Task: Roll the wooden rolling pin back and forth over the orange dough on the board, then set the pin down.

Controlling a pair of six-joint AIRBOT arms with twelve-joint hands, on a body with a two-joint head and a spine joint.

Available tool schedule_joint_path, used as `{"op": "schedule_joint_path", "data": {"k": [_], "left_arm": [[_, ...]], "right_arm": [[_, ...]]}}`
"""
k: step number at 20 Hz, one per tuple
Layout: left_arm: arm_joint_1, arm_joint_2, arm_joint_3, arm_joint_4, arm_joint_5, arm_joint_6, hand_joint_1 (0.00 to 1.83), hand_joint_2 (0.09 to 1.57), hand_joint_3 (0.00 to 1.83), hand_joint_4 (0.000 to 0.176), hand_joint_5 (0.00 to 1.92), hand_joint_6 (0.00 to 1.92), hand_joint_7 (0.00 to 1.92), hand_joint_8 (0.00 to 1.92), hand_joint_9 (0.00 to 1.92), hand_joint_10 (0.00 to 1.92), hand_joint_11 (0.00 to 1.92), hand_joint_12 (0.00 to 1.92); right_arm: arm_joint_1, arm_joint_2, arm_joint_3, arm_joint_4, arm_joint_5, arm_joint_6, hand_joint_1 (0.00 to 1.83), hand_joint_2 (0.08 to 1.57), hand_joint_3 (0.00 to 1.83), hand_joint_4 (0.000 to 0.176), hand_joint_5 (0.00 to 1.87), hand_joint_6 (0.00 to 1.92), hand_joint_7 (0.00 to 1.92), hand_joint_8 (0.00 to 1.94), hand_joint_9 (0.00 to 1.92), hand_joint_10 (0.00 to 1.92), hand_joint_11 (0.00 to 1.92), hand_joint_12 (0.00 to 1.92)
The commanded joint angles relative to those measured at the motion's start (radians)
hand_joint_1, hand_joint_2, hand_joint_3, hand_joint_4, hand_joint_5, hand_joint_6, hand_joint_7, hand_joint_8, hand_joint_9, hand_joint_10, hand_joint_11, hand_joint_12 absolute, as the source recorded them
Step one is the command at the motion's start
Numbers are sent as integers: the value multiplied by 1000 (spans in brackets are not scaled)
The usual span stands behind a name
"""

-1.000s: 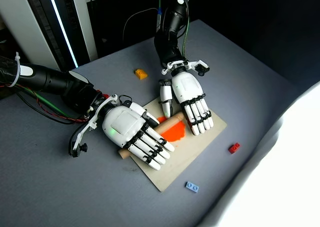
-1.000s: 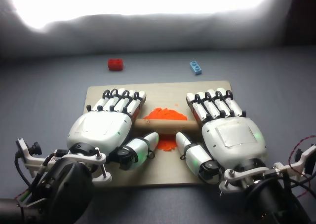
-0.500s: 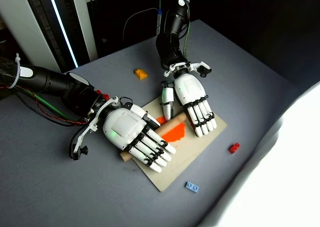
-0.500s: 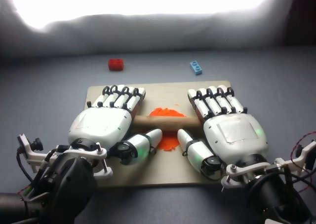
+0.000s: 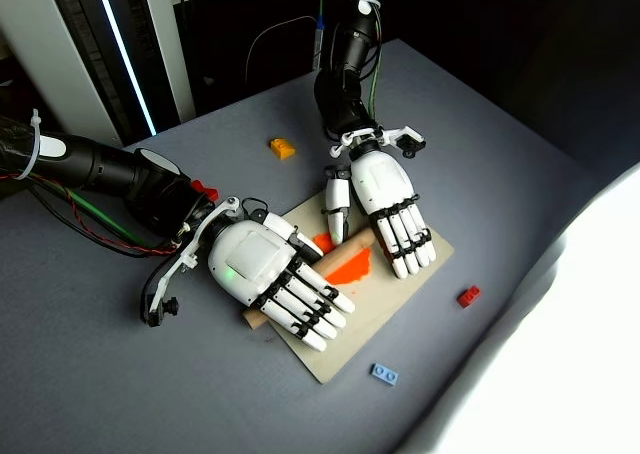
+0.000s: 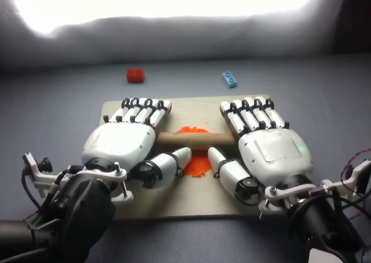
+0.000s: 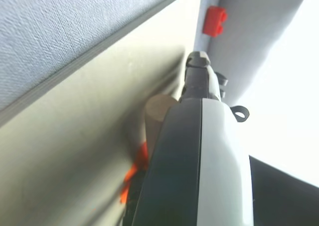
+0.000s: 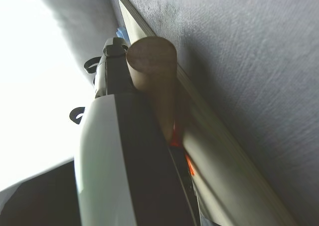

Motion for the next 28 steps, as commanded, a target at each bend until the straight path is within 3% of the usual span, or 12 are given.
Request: {"op": "schedule_joint_path", "data": {"k": [1, 28], "left_arm": [[-6, -7, 15, -1, -60, 10, 0, 1411, 0, 0, 0, 0, 0, 0, 0, 0, 0, 0], [-42, -77, 116, 1, 24, 29, 0, 1414, 0, 0, 0, 0, 0, 0, 0, 0, 0, 0]], "right_arm": [[9, 13, 18, 2, -83, 2, 0, 1512, 0, 0, 107, 4, 73, 6, 35, 6, 4, 2], [63, -4, 109, 21, -1, 52, 0, 1508, 0, 0, 95, 3, 66, 3, 28, 1, 0, 0]]}}
